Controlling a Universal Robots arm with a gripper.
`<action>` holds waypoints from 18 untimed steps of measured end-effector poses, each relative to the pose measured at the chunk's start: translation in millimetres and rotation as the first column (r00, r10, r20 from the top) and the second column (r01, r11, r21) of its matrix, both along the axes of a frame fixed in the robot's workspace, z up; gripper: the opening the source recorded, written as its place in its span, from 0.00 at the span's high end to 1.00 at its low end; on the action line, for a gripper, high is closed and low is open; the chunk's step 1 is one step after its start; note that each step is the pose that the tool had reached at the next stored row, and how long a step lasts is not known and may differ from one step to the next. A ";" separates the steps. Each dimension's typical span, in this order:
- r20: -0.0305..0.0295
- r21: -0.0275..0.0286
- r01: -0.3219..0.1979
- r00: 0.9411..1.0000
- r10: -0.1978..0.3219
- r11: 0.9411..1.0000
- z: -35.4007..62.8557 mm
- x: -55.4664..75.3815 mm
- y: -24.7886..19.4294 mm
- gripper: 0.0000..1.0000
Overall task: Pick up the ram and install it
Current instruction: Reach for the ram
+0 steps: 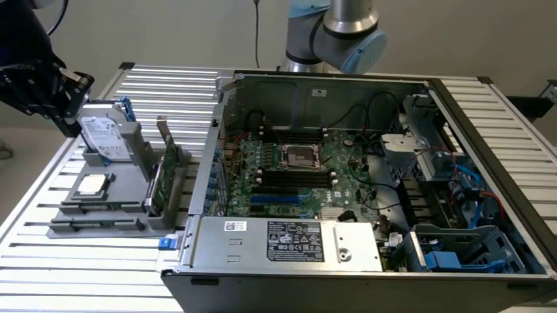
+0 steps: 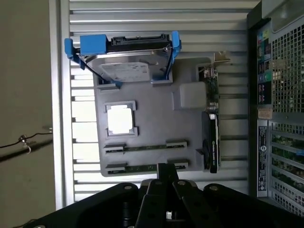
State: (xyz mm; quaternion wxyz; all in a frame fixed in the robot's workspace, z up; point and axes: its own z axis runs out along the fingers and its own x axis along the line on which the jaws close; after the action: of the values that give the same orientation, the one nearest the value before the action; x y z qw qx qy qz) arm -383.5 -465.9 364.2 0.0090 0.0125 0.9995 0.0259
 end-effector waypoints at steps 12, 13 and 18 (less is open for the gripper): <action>-0.030 0.001 -0.055 0.998 0.055 0.998 -0.9 -0.2 -2.7 0.89; -0.030 0.001 -0.055 0.998 0.055 0.998 -0.9 -0.3 -2.8 0.89; -0.030 0.002 -0.055 0.998 0.055 0.998 -1.0 -0.2 -2.8 0.89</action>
State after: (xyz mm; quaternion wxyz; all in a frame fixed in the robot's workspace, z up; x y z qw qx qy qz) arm -383.7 -468.7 363.3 -0.0067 -0.0148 0.9995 0.0263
